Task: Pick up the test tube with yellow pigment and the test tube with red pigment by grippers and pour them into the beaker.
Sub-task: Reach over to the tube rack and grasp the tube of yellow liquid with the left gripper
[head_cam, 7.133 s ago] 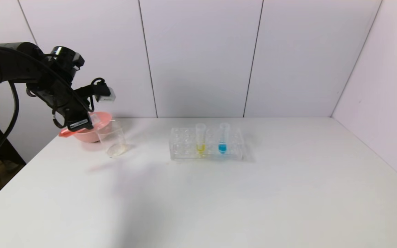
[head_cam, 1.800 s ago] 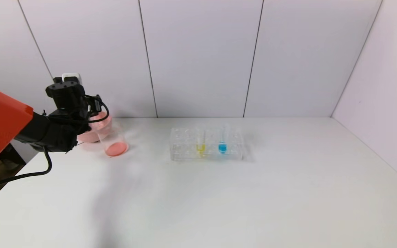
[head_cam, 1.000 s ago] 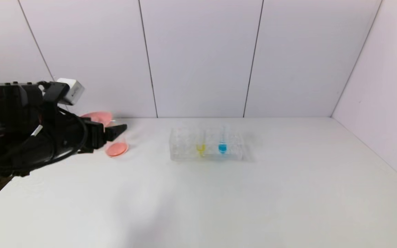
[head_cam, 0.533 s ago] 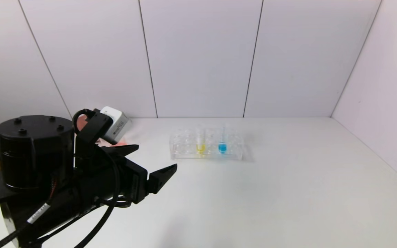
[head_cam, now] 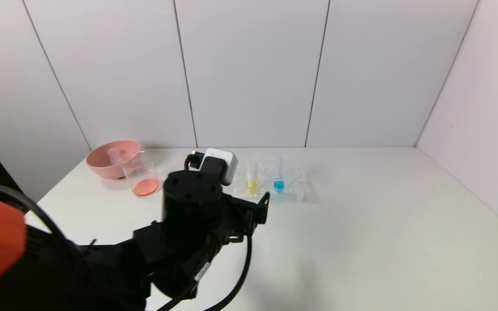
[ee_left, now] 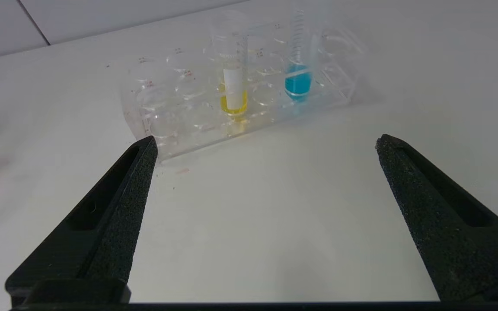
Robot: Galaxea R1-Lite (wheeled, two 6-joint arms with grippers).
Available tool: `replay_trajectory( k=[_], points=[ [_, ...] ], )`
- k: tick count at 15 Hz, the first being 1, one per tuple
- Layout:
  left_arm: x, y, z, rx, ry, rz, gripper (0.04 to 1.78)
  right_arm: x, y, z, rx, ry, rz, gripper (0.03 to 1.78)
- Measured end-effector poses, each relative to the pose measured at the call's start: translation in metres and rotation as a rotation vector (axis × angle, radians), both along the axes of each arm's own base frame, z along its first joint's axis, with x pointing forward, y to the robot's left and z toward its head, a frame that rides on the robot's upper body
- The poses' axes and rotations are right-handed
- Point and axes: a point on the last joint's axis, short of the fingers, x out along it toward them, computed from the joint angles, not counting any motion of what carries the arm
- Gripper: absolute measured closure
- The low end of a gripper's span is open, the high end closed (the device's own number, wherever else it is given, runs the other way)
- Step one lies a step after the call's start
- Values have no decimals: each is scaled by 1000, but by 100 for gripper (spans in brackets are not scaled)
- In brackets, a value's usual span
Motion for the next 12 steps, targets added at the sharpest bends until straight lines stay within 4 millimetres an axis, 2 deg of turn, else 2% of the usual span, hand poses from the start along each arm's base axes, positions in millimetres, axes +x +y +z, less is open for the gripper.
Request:
replay_trajectory(
  k=[3,6,9,12],
  points=[
    [28,-40,-12,-32,-54,90,6,0,0,0,0,0,0,10],
    [55,-68,-24,-34,-84,147,6,0,0,0,0,0,0,10],
    [82,-79,-38,-5,-111,226,6,0,0,0,0,0,0,10],
    [90,-81,-47,8,-106,239,6,0,0,0,0,0,0,10]
  ],
)
